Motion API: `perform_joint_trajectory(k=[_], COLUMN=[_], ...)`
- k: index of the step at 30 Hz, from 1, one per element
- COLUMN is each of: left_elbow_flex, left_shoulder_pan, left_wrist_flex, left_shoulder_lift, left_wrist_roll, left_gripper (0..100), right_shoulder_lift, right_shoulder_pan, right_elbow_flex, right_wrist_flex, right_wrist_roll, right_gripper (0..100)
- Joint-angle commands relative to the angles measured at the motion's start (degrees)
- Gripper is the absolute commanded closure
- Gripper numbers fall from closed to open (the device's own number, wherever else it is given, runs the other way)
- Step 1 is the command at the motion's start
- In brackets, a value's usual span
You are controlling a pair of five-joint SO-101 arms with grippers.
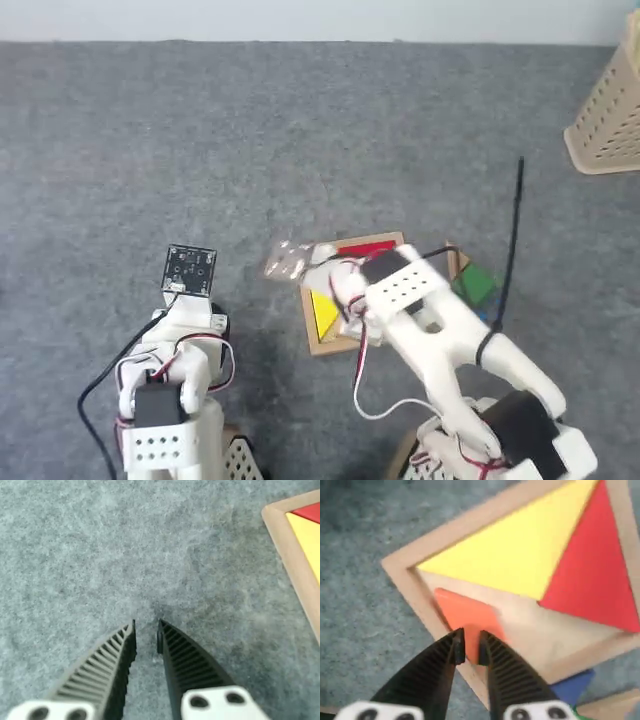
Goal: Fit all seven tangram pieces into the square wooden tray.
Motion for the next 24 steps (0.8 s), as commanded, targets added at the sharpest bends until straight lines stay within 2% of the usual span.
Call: perform_joint_trajectory(k=[1, 8, 14, 24], left_elbow_flex=[-0.6, -0.6, -0.6, -0.6], left_shoulder_pan=[0.2, 0.2, 0.2, 0.2], left_wrist_flex=[0.0, 0.0, 0.0, 0.0], left_shoulder_lift=[-1.2, -1.2, -1.2, -1.2], left_wrist_roll=[0.4, 0.4, 0.4, 0.4], left_gripper=[93, 93, 93, 93], right_shoulder_lift=[-2.7, -2.5, -2.5, 3.2], right_shoulder_pan=[5.1, 3.7, -1.3, -2.2], right_elbow_flex=[-3.4, -0.8, 2.4, 1.9], right_wrist_flex=[-0.9, -1.6, -4.3, -7.0], right_wrist_roll=[-2.0, 0.9, 0.4, -0.9], right_gripper=[99.5, 99.2, 99.2, 99.2])
